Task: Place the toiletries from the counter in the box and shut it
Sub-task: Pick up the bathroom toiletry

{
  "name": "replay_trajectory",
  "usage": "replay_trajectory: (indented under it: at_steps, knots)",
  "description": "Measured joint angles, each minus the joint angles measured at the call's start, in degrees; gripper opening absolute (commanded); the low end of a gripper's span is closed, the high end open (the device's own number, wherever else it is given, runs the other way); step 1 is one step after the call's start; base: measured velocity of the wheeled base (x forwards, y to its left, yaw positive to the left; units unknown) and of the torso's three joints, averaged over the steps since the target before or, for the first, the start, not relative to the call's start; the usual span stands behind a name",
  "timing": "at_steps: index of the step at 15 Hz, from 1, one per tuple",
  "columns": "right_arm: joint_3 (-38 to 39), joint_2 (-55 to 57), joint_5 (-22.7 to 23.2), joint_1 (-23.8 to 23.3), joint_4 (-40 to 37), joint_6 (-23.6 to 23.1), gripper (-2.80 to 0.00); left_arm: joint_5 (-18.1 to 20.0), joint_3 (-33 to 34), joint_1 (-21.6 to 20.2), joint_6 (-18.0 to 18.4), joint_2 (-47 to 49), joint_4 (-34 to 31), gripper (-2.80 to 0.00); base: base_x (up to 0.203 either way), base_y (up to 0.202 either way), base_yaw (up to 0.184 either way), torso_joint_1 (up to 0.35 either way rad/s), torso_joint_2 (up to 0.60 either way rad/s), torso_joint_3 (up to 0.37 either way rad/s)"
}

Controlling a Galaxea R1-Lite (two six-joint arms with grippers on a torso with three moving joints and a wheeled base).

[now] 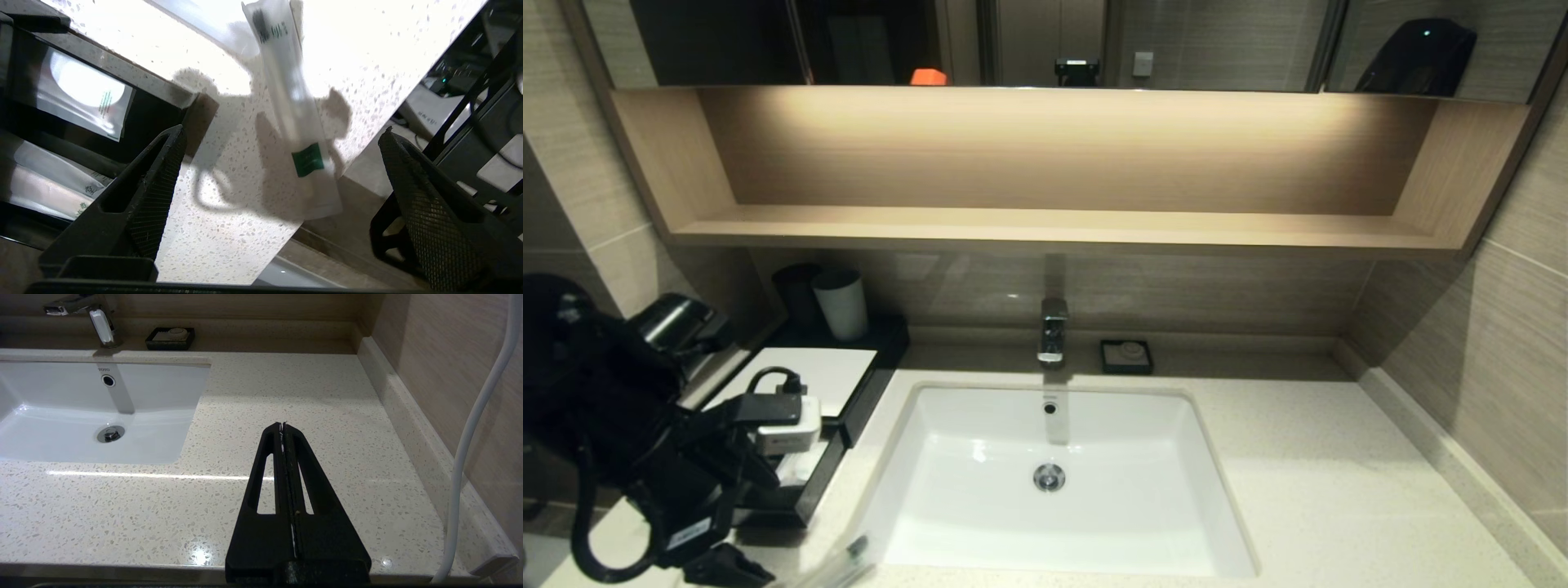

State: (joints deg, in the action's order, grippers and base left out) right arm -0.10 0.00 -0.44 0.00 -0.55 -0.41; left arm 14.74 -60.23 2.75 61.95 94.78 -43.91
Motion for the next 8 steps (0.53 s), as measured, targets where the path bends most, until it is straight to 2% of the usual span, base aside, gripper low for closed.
replay_trajectory:
  at_steps: [2, 3, 8]
  knots:
    - [0.0, 0.0, 0.0, 0.0, 0.0, 0.0, -2.8, -0.9, -2.0, 3.4, -8.0, 1.2, -0.2, 0.0, 0.0, 0.0, 0.0, 0.0, 0.0, 0.0]
    - [0.0, 0.0, 0.0, 0.0, 0.0, 0.0, -2.8, -1.5, -2.4, 4.6, -10.7, 1.7, -0.5, 0.0, 0.0, 0.0, 0.0, 0.0, 0.0, 0.0]
    - [0.0, 0.0, 0.0, 0.0, 0.0, 0.0, -2.8, -3.2, -2.0, 8.1, -11.8, 3.2, -2.0, 0.0, 0.0, 0.0, 0.0, 0.0, 0.0, 0.0]
